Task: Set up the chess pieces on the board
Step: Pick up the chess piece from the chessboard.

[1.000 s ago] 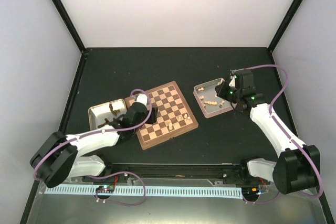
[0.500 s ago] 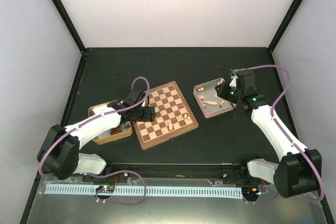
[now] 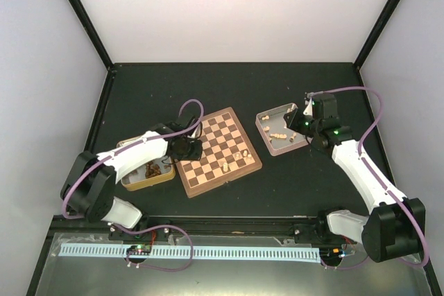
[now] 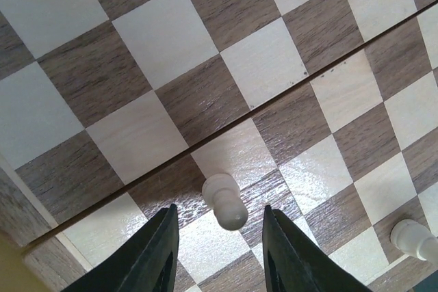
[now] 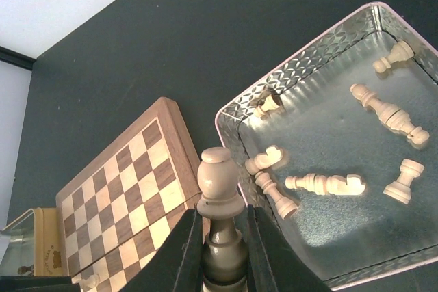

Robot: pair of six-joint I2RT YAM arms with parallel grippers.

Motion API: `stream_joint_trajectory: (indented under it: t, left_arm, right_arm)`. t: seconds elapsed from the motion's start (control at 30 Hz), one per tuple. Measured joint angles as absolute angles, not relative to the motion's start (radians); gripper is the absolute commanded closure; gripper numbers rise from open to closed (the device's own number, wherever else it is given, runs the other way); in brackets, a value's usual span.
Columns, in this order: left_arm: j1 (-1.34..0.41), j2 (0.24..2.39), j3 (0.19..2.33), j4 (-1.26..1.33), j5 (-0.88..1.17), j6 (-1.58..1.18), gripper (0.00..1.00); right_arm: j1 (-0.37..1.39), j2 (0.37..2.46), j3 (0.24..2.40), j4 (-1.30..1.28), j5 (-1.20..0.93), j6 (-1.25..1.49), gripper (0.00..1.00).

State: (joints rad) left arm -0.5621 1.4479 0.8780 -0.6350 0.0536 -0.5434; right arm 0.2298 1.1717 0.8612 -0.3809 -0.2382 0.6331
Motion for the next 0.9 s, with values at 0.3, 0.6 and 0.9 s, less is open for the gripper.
stream_joint_trajectory:
  t: [0.3,0.6,0.9]
  left_arm:
    - [-0.562,1.509,0.923,-0.662,0.052,-0.535,0.87]
    - [-0.562,1.504,0.929,-0.689,0.048,-0.526,0.96]
    - [-0.579,1.357,0.854,-0.779,0.072,-0.53,0.95]
  right_arm:
    - [0.23,1.179,0.859,-0.371,-0.245,0.632,0.89]
    - [0.229,1.179,0.855,-0.366,-0.246,0.629,0.89]
    - [0.229,1.179,0.838,-0.359,-0.249,0.63,0.89]
